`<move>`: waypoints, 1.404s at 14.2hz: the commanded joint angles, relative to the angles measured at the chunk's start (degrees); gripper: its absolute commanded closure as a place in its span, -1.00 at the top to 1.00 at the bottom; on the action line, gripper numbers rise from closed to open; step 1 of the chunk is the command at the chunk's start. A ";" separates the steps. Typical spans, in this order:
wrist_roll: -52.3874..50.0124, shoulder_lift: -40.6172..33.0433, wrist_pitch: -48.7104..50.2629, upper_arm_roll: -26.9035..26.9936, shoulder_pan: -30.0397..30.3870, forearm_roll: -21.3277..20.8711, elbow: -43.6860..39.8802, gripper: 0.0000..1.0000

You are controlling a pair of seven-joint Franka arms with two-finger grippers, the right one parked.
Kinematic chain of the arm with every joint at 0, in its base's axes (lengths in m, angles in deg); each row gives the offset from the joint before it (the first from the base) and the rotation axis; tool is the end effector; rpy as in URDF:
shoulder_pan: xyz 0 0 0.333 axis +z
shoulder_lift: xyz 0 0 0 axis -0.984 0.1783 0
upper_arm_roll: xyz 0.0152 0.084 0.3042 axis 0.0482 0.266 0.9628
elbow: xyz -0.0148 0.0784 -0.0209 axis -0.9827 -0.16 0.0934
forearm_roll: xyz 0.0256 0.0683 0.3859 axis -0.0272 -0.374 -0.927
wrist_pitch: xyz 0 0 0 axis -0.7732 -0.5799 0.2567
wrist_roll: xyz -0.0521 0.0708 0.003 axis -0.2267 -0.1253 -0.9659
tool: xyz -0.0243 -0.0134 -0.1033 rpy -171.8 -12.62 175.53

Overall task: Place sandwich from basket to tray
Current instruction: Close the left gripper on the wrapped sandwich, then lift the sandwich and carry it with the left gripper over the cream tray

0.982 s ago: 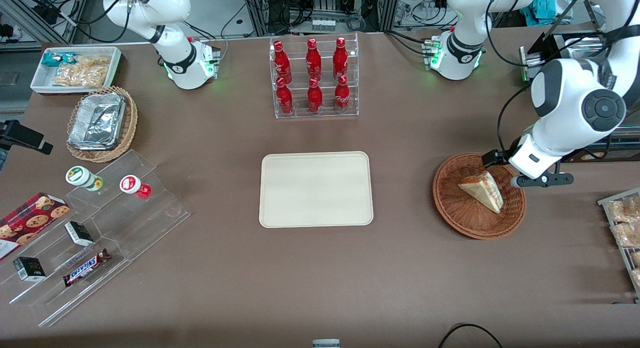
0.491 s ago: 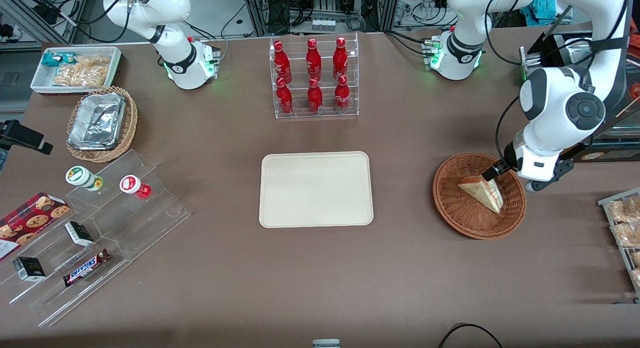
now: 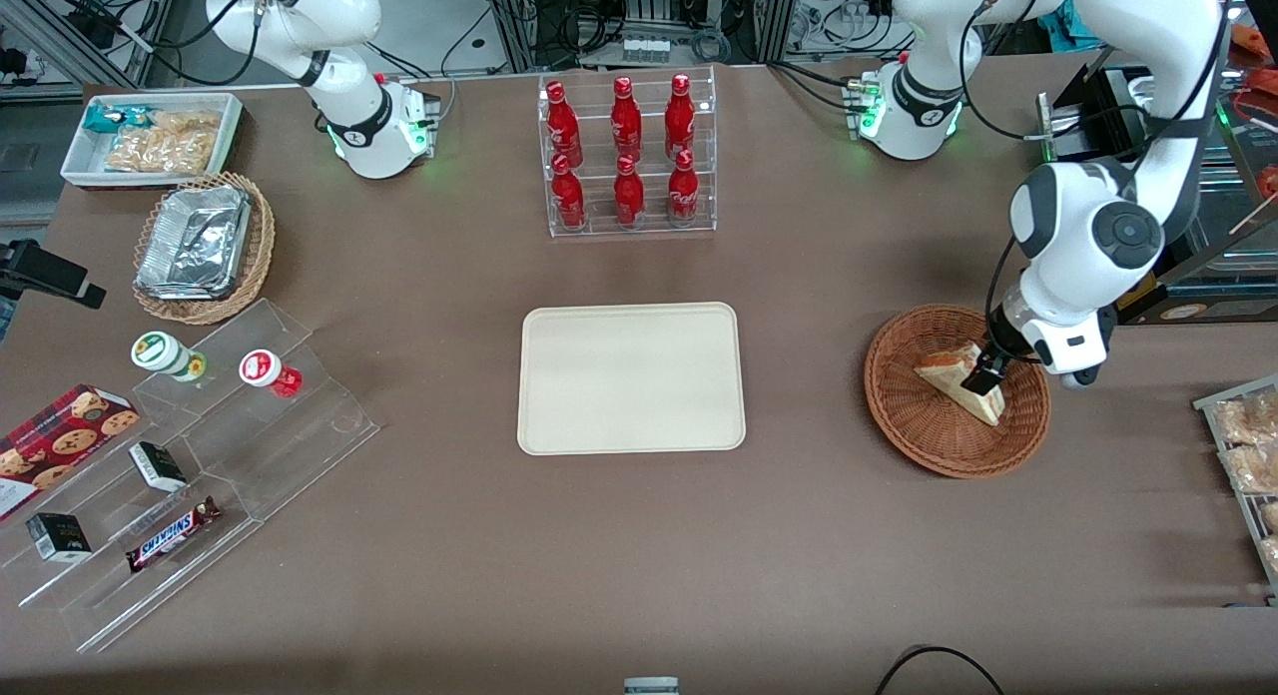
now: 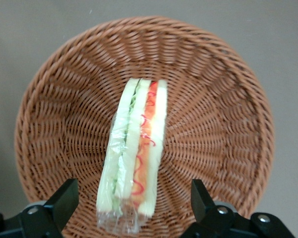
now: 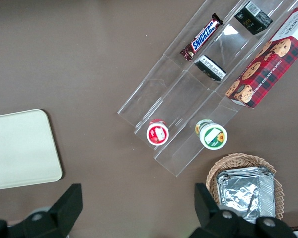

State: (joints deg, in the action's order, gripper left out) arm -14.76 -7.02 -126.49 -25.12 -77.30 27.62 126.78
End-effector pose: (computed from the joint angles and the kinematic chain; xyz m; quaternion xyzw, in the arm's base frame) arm 0.5229 -0.0230 0.2786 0.8602 0.5094 0.0211 0.0145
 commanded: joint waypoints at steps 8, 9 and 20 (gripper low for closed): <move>-4.93 0.40 2.92 -0.45 0.30 -0.43 -1.22 -0.94; -4.66 -0.56 5.72 -0.54 0.12 -0.61 -2.61 -0.94; 26.81 7.05 28.95 -4.32 -16.72 -0.96 -25.89 -1.00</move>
State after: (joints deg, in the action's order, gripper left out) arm 8.56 -5.45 -99.38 -29.81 -89.73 27.44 107.61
